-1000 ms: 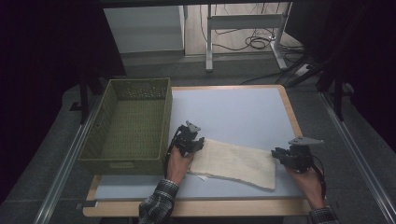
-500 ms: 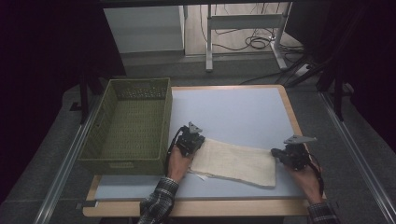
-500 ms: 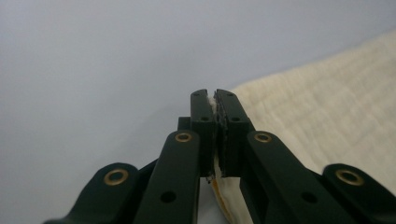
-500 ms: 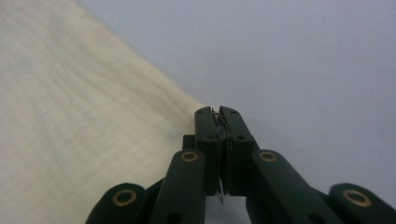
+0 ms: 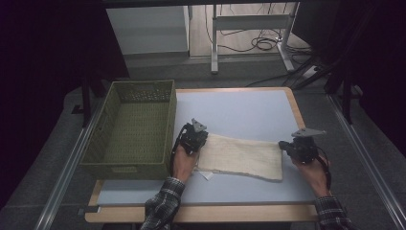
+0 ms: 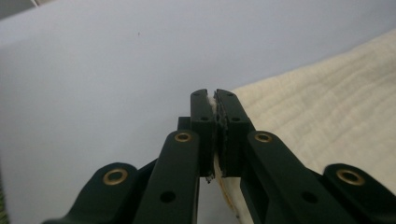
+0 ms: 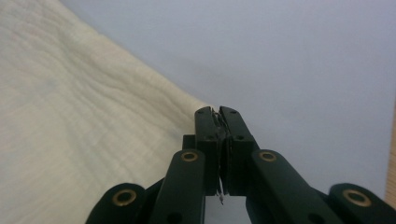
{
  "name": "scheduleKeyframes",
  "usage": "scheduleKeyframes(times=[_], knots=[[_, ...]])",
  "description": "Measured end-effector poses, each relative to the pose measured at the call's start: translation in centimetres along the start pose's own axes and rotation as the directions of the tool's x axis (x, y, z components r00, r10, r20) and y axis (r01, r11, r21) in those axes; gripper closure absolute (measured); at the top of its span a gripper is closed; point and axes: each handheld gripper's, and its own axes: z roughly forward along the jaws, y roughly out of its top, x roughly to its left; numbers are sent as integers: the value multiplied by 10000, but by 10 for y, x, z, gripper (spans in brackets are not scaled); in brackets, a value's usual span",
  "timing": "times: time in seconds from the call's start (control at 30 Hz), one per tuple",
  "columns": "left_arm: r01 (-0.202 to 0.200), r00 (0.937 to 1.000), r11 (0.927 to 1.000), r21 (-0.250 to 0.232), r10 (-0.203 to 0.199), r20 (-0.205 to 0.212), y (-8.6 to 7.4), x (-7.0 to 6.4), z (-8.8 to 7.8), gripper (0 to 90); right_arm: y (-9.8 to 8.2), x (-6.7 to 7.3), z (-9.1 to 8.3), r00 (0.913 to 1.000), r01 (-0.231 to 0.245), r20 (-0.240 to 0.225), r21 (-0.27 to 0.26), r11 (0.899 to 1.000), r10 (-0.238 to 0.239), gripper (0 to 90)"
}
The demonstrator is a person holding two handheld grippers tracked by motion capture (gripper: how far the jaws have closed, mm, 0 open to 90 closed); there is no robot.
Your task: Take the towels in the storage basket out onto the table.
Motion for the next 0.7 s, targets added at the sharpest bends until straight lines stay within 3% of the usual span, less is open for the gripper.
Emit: scheduleKeyframes(times=[0.17, 0.4, 0.57, 0.7], knots=[[-265, 9996, 9996, -125, 264, -65, -10, -9, -17, 863, -1, 10, -21, 9993, 283, -218, -246, 9993, -288, 869], [-328, 9991, 9993, -193, 333, 266, -21, -17, -30, 859, -11, 25, -41, 9966, 674, -454, -385, 9970, -691, 867], [-191, 9992, 9996, -204, 198, 356, -23, -17, -29, 859, -15, 22, -44, 9965, 641, -515, -325, 9974, -657, 865], [-82, 9999, 9997, -221, 85, 128, -11, -11, -19, 858, -8, 14, -36, 9977, 486, -456, -303, 9984, -500, 864]])
